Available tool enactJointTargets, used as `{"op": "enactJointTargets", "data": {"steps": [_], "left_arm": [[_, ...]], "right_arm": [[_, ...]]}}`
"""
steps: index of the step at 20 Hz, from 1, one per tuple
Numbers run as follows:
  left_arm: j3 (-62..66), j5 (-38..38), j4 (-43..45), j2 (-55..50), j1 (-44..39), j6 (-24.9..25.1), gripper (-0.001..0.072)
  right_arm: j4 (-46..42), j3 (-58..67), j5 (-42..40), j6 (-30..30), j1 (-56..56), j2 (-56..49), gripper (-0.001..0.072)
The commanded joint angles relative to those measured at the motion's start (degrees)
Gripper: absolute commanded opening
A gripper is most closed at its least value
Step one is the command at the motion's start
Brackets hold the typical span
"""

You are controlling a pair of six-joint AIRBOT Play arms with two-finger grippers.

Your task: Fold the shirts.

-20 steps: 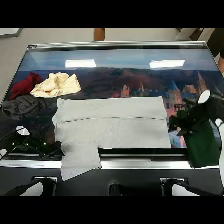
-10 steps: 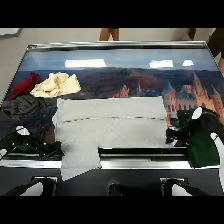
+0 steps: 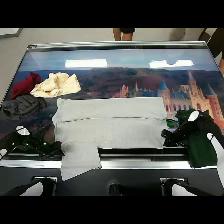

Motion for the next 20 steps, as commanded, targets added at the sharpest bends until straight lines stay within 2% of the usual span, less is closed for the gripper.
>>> {"op": "enactJointTargets", "data": {"steps": [1,3,5,8,10,13,20], "left_arm": [[2.0,-0.1,0.4,0.5,0.1,0.0,0.0035],[6.9,-0.2,0.2,2.8,0.1,0.0,0.0034],[14.0,-0.6,0.2,5.5,0.0,-0.2,0.0032],[26.0,2.6,0.2,4.4,0.0,-4.3,0.0030],[32.6,6.0,0.2,0.9,0.0,-6.7,0.0030],[39.8,8.5,0.2,-7.2,0.0,-7.8,0.0030],[49.5,11.3,-5.0,-24.6,0.0,-7.8,0.0031]], "right_arm": [[0.3,1.9,-0.6,-1.0,0.0,0.1,0.0044],[0.0,6.1,-0.4,-2.3,0.0,1.7,0.0042],[0.0,12.2,-0.7,0.2,0.1,2.8,0.0041],[0.2,22.8,-4.3,1.4,2.8,1.0,0.0040],[-0.6,29.7,-7.6,3.5,5.8,-3.1,0.0041],[-3.5,38.6,-9.9,8.3,7.3,-11.7,0.0041],[-1.8,43.9,-11.9,8.7,7.3,-23.1,0.0045]]}}
